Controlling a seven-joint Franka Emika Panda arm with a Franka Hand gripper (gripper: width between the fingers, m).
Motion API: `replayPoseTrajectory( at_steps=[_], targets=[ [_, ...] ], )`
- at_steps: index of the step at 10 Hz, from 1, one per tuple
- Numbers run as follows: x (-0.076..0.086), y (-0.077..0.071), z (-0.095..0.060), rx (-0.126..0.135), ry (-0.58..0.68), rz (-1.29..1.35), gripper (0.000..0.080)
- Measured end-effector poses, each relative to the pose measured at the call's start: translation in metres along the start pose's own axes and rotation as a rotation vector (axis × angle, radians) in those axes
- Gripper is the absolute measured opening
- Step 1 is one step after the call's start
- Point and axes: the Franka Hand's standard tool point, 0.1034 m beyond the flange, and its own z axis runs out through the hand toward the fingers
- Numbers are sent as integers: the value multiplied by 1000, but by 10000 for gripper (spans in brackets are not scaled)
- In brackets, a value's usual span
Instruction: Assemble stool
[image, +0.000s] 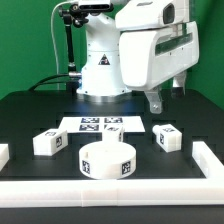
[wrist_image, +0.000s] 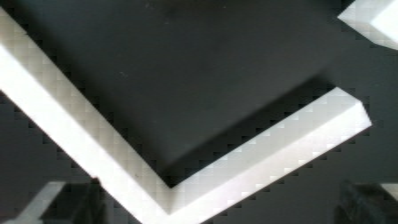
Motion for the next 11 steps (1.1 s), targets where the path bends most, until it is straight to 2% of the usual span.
replayPoseTrajectory(
  at_steps=[4,5,6,7,9,11],
  targets=[
    [-4,2,1,-4,-1,-17,649],
    [-20,7,6,-12,-1,-79,650],
    [-35,11,11,-33,3,-142,650],
    [-51,14,18,-71,14,-222,649],
    [-74,18,25,-55,2,-228,649],
    [-73,17,26,-54,2,-223,649]
  ],
)
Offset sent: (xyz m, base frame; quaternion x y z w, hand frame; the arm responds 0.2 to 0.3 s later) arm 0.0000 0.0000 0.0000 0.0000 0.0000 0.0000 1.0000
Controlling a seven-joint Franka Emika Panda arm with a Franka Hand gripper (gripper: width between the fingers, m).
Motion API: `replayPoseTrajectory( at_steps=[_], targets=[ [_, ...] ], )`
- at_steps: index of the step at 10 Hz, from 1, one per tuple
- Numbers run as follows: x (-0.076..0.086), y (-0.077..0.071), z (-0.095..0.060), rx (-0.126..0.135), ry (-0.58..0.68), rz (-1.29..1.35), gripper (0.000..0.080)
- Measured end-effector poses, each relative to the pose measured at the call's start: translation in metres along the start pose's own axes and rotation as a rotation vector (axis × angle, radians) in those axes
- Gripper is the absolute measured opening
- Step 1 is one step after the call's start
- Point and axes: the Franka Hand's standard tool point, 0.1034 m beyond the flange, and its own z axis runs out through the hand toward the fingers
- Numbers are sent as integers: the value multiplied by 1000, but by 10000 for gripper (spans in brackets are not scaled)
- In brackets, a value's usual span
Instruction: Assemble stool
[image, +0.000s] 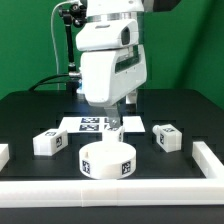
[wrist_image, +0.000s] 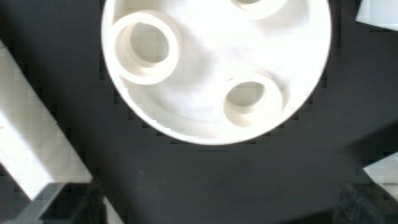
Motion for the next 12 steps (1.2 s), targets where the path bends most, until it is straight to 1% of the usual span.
replayPoseTrajectory(
  at_steps=[1,2,3,4,5,6,7,8,11,12],
  targets=[
    [-1,0,0,1,0,1,649],
    [-2,1,2,-10,3,-10,649],
    [-7,-1,9,-41,12,-32,649],
    [-21,-8,20,-48,11,-51,649],
    [-33,-11,29,-49,10,-46,649],
    [-40,-13,37,-36,6,-34,649],
    [-43,-15,43,-31,5,-28,649],
    [-42,-18,46,-28,5,-14,649],
    [-29,-21,44,-31,6,20,649],
    [-28,-23,46,-27,5,21,649]
  ],
)
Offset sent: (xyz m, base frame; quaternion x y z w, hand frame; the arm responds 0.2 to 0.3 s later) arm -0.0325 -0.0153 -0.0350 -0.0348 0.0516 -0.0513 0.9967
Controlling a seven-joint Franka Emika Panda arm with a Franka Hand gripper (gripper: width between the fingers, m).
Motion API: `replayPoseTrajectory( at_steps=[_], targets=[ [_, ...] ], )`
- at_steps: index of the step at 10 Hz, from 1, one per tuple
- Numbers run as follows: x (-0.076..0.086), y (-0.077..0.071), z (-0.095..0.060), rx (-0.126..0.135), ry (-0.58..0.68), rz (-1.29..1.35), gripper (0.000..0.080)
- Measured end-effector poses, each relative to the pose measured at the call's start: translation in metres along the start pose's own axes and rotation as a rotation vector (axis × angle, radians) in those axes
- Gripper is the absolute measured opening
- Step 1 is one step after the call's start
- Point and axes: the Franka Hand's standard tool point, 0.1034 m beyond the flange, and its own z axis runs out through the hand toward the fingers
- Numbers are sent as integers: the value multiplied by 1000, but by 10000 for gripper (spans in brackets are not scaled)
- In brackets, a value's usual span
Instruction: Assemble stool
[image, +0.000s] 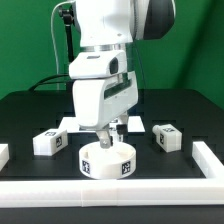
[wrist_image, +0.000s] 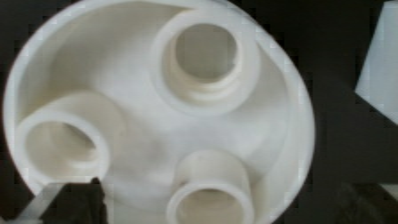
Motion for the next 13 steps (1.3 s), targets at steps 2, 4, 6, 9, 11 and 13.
replayPoseTrajectory(
  at_steps=[2,4,6,9,11,13],
  targets=[
    [-4,-8,8,18,-6,8,649],
    [-4,-7,8,18,-6,9,649],
    [-5,-12,12,13,-5,24,649],
    [-7,-24,28,24,-5,34,649],
    [-9,-25,30,27,-6,36,649],
    [-9,-25,30,27,-6,37,619]
  ],
)
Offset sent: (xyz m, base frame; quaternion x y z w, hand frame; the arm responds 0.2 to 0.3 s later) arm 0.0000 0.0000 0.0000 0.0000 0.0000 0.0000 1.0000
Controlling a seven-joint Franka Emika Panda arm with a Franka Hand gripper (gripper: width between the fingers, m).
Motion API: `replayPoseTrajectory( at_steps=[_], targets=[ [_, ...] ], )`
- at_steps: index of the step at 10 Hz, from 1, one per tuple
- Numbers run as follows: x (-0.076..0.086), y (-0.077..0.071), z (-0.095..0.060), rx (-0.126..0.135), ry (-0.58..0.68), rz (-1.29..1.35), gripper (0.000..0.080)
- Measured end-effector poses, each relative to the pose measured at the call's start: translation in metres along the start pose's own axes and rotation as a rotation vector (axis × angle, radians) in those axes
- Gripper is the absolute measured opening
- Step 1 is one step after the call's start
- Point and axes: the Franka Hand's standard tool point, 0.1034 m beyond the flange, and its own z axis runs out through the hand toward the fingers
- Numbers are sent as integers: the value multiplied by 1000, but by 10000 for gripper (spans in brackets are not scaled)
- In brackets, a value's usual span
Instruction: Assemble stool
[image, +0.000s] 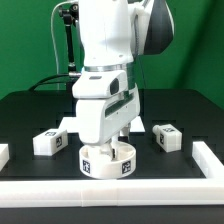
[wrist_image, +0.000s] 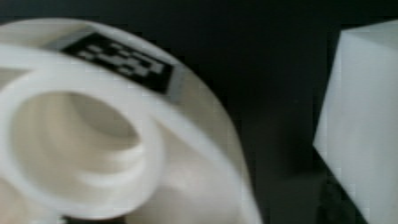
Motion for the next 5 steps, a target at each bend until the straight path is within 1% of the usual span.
replayPoseTrajectory(
  at_steps=[1,2,3,4,5],
  targets=[
    [0,0,0,0,0,0,440],
    [0,0,0,0,0,0,440],
    [0,0,0,0,0,0,255],
    [0,0,0,0,0,0,113],
    [0,0,0,1,0,1,36]
  ],
)
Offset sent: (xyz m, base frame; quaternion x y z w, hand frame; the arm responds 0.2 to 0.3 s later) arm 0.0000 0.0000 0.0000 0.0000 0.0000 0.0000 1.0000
